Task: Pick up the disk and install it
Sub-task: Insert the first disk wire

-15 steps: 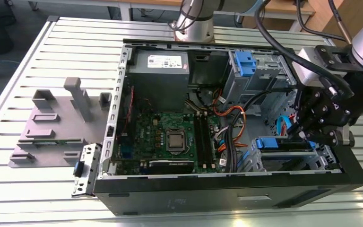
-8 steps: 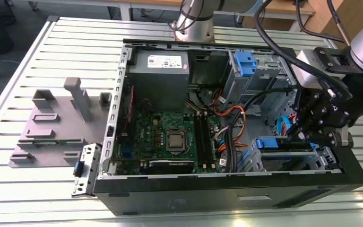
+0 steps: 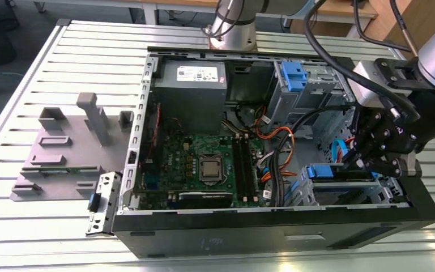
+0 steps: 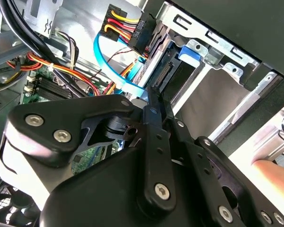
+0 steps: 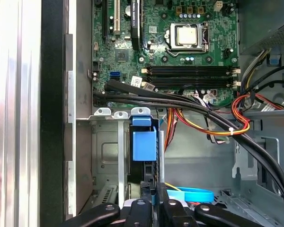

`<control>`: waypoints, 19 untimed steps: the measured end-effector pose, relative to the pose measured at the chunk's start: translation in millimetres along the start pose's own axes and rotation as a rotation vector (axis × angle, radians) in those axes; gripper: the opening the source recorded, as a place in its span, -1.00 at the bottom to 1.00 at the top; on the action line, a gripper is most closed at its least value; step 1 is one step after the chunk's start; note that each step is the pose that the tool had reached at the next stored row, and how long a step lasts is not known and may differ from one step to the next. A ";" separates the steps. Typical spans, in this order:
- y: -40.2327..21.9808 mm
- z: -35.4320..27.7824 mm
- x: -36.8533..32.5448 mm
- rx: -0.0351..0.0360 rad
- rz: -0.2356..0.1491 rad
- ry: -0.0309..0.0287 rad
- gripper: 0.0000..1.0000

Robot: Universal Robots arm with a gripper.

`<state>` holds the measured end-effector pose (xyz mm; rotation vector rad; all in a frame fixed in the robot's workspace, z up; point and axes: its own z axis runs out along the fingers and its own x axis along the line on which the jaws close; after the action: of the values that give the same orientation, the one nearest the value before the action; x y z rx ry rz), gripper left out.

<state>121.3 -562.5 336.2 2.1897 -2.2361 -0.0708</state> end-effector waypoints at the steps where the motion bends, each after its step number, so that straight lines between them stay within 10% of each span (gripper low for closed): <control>1: 0.0 0.4 0.0 0.0000 0.000 -0.0001 -0.68; 19: 0.3 -1.5 -0.1 0.0000 0.000 -0.0002 -0.68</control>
<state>121.1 -562.3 337.7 2.1898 -2.2362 -0.0710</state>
